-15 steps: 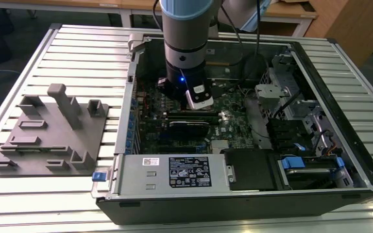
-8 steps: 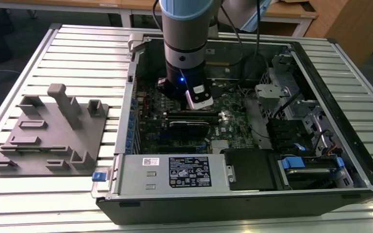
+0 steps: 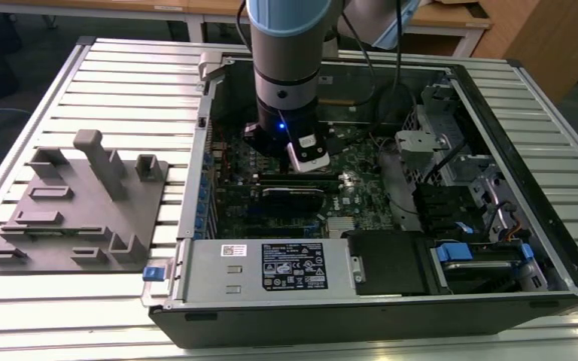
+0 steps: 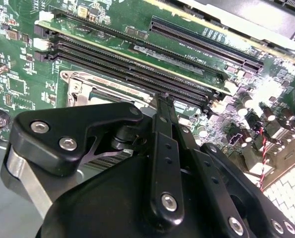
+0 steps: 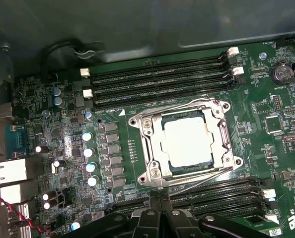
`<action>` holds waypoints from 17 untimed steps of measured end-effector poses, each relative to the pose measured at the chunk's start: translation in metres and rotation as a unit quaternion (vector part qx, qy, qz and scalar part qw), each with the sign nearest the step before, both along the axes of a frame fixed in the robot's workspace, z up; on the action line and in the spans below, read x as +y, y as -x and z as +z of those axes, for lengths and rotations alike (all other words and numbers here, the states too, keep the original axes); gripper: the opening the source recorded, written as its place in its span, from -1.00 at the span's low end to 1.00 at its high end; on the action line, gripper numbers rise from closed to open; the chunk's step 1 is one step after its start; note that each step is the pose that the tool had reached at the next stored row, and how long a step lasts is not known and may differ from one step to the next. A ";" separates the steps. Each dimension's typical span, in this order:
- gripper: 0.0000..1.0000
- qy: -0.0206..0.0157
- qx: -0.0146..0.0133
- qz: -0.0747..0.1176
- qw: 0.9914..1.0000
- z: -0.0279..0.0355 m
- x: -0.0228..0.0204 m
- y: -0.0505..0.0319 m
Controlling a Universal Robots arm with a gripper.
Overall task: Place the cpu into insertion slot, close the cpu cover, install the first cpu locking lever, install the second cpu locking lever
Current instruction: 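Install the second cpu locking lever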
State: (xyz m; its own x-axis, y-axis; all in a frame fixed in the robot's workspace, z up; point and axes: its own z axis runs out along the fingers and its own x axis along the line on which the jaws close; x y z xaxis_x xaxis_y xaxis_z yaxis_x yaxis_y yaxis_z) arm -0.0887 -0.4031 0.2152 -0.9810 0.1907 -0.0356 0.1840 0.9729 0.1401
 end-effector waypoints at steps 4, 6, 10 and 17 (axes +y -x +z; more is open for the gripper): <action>-0.79 0.000 0.000 0.000 1.000 -0.0007 0.0000 0.0000; -0.79 0.000 0.000 0.000 1.000 -0.0007 0.0000 0.0000; -0.79 0.000 0.000 0.000 1.000 -0.0011 0.0000 0.0005; -0.79 0.000 0.000 0.000 1.000 -0.0044 0.0000 0.0019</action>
